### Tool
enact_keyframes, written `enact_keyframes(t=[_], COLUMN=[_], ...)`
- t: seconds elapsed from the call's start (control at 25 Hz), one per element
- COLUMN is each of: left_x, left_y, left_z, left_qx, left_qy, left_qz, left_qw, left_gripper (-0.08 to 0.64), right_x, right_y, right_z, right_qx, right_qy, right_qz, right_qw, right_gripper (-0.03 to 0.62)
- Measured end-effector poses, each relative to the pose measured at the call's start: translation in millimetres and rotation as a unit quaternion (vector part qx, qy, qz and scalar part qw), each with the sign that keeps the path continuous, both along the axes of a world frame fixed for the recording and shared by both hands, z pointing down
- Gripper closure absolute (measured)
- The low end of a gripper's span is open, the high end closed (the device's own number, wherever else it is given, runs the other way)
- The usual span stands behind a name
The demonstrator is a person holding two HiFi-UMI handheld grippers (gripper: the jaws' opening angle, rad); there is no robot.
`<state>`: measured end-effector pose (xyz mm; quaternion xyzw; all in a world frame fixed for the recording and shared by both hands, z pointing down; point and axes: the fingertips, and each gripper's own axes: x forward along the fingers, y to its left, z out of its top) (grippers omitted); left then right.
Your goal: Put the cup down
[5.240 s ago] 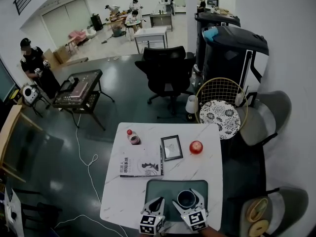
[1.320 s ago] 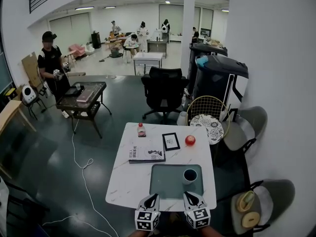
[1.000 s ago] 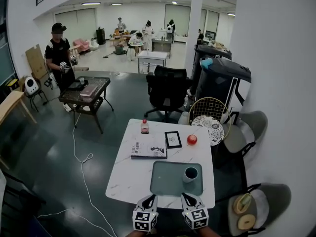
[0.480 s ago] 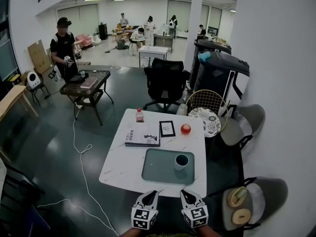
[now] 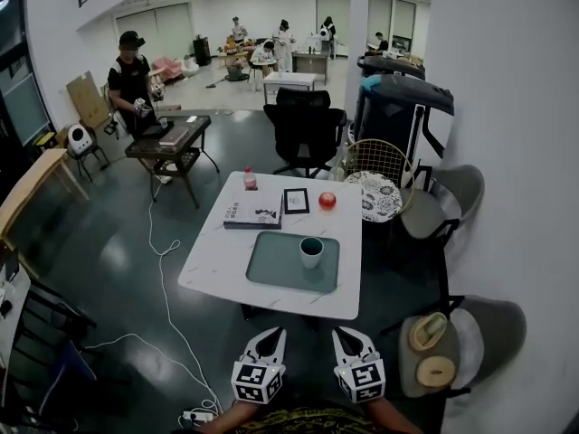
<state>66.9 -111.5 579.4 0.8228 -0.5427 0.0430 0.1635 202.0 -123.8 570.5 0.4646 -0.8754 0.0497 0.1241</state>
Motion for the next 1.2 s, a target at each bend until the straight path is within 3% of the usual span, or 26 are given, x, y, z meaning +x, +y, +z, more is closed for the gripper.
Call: enact_keyframes(t=[0.36, 0.68, 1.2], left_x=[45.1, 55.6, 35.9], left_y=[94.1, 117.7, 120.3], left_z=[0.3, 3.2, 12.9], left_qx=[-0.013, -0.019, -0.032], left_qy=[-0.008, -0.020, -0.023], left_qz=[-0.007, -0.009, -0.016], left_qw=[0.9999, 0.9996, 0.9991], left_gripper=[0.549, 0.549, 0.549], right_x=[46.7, 60.9, 41.9], right_y=[87.2, 113.9, 113.0], right_z=[-0.1, 8.1, 14.3], right_qx=[-0.018, -0.032, -0.041], right_qy=[-0.004, -0.016, -0.009], right_qz=[-0.016, -0.015, -0.023], right_qw=[1.000, 0.999, 0.999], right_gripper=[0.586, 0.586, 0.588])
